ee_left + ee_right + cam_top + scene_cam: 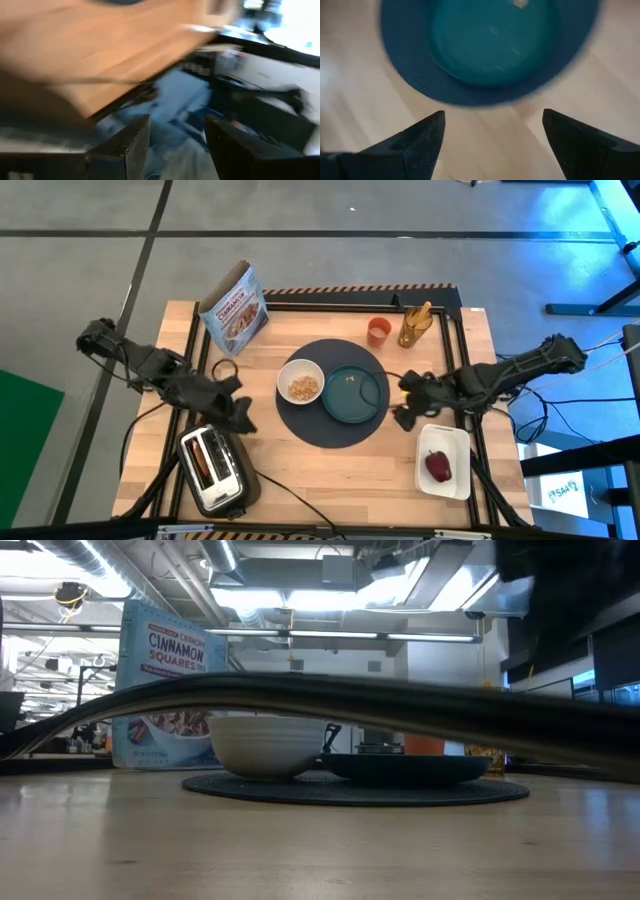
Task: Arrange a breakfast setting
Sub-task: Put the toasted bagel on top of the green plate on the blue table mat
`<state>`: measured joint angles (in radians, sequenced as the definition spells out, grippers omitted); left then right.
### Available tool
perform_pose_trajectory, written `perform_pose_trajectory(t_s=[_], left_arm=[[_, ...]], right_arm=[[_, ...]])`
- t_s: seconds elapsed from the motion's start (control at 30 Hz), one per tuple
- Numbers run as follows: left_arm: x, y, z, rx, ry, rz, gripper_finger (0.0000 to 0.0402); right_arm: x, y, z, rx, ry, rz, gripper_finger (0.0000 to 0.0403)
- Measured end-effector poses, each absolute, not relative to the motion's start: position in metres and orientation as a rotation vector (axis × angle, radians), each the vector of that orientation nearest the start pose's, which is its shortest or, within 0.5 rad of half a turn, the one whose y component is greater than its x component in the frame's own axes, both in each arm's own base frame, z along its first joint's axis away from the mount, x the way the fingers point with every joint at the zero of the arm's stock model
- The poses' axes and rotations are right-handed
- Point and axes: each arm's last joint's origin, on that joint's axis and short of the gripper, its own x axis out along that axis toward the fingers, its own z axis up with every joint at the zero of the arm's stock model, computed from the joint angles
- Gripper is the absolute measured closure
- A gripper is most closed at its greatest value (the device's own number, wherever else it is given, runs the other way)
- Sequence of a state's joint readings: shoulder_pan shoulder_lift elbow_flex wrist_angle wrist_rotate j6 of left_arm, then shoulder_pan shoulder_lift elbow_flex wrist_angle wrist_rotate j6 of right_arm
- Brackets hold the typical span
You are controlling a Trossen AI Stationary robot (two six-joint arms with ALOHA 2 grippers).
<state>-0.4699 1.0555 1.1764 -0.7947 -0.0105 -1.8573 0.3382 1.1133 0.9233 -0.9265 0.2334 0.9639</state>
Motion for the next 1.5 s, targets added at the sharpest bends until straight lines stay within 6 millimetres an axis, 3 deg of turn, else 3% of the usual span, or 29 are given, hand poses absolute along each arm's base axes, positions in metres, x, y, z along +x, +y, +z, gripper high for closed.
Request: perform_pose_trajectory(t_s=[0.17,0.3,0.5,0.77,1.07,1.2,1.5], left_arm=[[0.158,-0.114,0.372,-1.644,1.103,0.557,0.0218],[0.149,-0.132,0.385,-1.615,1.316,0.642,0.0218],[0.148,-0.145,0.367,-1.411,1.503,0.864,0.0218],[0.150,-0.144,0.345,-1.346,1.501,0.983,0.0218],[0.158,-0.145,0.318,-1.343,1.494,0.986,0.0223],[0.160,-0.147,0.314,-1.348,1.500,0.957,0.0255],[0.158,-0.146,0.318,-1.374,1.526,0.924,0.0373]], right_arm=[[0.209,0.053,0.252,0.618,0.876,-0.245,0.0078],[0.214,0.050,0.243,0.634,0.830,-0.185,0.0078],[0.214,0.047,0.237,0.614,0.830,-0.203,0.0078],[0.214,0.047,0.237,0.604,0.834,-0.187,0.0078],[0.214,0.047,0.237,0.602,0.834,-0.186,0.0078],[0.214,0.047,0.237,0.597,0.834,-0.184,0.0078],[0.214,0.047,0.237,0.577,0.836,-0.175,0.0078]])
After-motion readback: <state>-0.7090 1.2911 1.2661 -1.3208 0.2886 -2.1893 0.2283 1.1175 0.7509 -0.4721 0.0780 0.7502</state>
